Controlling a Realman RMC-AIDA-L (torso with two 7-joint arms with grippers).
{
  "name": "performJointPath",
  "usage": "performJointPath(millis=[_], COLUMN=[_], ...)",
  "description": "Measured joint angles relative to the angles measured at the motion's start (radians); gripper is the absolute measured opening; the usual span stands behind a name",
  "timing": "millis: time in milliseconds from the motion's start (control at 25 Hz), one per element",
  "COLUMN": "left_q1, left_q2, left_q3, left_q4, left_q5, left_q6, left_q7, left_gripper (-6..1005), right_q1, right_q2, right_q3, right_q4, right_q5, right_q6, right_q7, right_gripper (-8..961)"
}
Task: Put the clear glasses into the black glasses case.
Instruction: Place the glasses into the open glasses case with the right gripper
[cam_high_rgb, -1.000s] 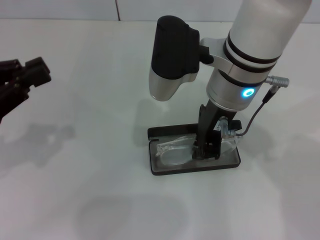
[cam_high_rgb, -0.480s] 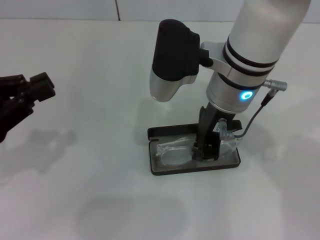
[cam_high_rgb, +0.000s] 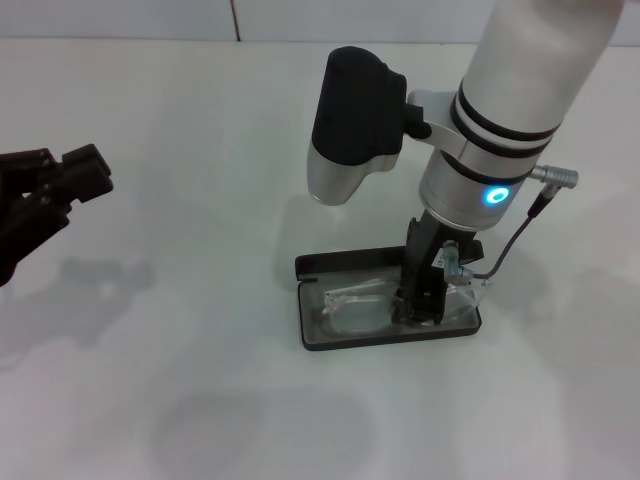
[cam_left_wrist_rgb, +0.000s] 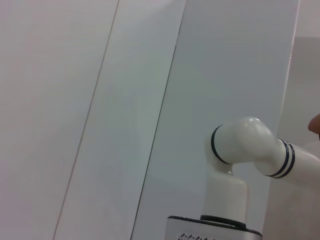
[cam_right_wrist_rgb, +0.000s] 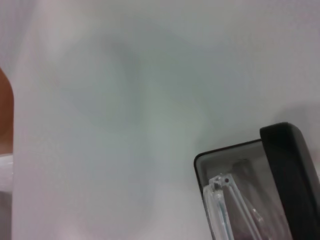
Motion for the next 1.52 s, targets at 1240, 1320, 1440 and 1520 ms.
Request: performJointPath(millis=[1240,1320,1440,1520], left_q1=[-0.001,-0.001,-0.001,-0.001], left_q2=[-0.01,-0.01,-0.01,-0.01], left_q3=[-0.006,-0.006,-0.006,-0.006], left_q4=[-0.001,-0.001,-0.001,-0.001], left_q5=[0.0,0.0,0.0,0.0], left_q6=[0.0,0.0,0.0,0.0], left_q7=[0.005,0.005,0.005,0.005], left_gripper=[103,103,103,104], right_q1=[0.011,0.011,0.011,0.011], right_q2=[0.0,0.0,0.0,0.0], right_q3=[-0.004,-0.004,-0.004,-0.004], right_q4=[0.032,0.034,0.037,0.038], right_q5=[0.001,0.001,-0.001,-0.001], right_q6=[0.012,0.013,0.014,0.014], right_q7=[-0.004,-0.004,-0.005,-0.005], right_gripper=[98,98,97,97])
